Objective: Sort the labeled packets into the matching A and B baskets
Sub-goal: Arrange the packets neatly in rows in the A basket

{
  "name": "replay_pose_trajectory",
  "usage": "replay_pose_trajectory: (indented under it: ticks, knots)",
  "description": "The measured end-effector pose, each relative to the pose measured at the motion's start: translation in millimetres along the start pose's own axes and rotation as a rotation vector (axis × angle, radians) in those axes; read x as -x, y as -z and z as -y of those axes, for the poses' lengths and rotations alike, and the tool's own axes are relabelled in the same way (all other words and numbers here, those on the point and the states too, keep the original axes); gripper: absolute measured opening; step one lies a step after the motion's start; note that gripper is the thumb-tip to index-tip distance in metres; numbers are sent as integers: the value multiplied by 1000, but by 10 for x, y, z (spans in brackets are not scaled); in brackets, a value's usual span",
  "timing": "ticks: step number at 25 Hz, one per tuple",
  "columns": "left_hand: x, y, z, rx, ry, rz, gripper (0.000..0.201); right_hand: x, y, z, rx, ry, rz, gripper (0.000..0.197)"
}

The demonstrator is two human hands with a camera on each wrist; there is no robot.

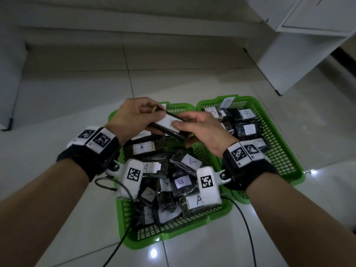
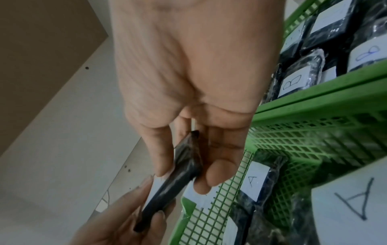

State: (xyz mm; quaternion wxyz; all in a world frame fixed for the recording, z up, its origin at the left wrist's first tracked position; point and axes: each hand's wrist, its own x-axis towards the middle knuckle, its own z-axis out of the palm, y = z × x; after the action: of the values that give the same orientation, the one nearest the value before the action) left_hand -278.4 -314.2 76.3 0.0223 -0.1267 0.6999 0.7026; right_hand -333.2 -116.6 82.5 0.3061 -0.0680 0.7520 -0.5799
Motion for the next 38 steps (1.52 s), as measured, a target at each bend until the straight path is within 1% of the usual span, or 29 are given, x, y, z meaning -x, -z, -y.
replay_pose_trajectory:
  ticks: [2,3,4,7,8,9,10,12,13,14,16,17,18,19,20,21,22,24,25,26,27,28,29,31,32,33,35,36,38]
  knots:
    - [36,108,110,138,17,-110,24,-1,-45,-3,-106,4,-20,44]
    - [50,154,161,189,18,-136,24,-20,-52,-8,-183,10,-45,44]
    - [72,204,194,191,9,-148,23,-50,-70,-5,-263,17,-72,43]
    - [76,342,273,-93,-82,-163,22,-138,-134,-10,-416,37,-174,40]
    - [87,355,269,-131,-108,-168,22,-163,-163,-7,-436,36,-193,40]
    - [95,387,275,-156,-129,-183,20,-195,-204,-6,-411,34,-203,38]
    - [99,425,289,-231,-170,-208,15,-232,-248,-6,-351,35,-219,33]
    - [124,467,262,-444,-243,-250,7,-287,-307,46,-272,43,-260,20]
    - [140,478,248,-437,-243,-247,11,-303,-316,101,-270,52,-262,19]
    - [158,484,223,-329,-220,-221,19,-330,-319,169,-232,74,-232,20]
    - [190,468,126,-54,-146,-123,38,-346,-349,323,-41,138,-126,28]
    - [189,462,73,9,-122,-60,42,-349,-383,377,47,163,-89,36]
    - [173,454,39,33,-115,-4,40,-353,-421,414,100,180,-84,41]
    - [145,442,27,48,-121,12,37,-345,-462,434,129,195,-103,42]
    - [122,435,16,61,-125,-25,32,-345,-495,437,175,225,-135,40]
    - [101,432,40,95,-113,-96,29,-345,-508,409,277,280,-176,39]
    - [76,445,77,152,-78,-167,27,-348,-503,364,437,360,-202,43]
    - [64,472,161,231,-18,-255,23,-352,-489,239,765,523,-171,55]
    - [57,494,217,160,-26,-293,21,-363,-485,181,868,562,-138,57]
    - [47,529,263,-32,-72,-357,19,-385,-480,145,934,557,-108,55]
    - [30,586,313,-296,-146,-433,20,-425,-493,115,994,521,-84,52]
    - [22,636,335,-528,-193,-468,23,-467,-524,103,1072,473,-56,49]
    - [0,676,365,-655,-176,-437,29,-516,-573,94,1164,443,-19,47]
    - [-26,676,436,-725,-22,-264,49,-626,-703,79,1335,471,54,42]
    - [-25,656,458,-758,25,-203,58,-667,-794,83,1393,503,85,38]
    - [-25,645,482,-782,30,-184,64,-696,-881,80,1433,530,109,33]
    - [-24,651,507,-805,-7,-176,67,-748,-1005,41,1488,571,119,23]
    - [-28,679,501,-786,-6,-183,67,-760,-1034,6,1509,575,107,19]
    - [-52,724,508,-769,11,-188,67,-794,-1046,-76,1500,544,96,16]
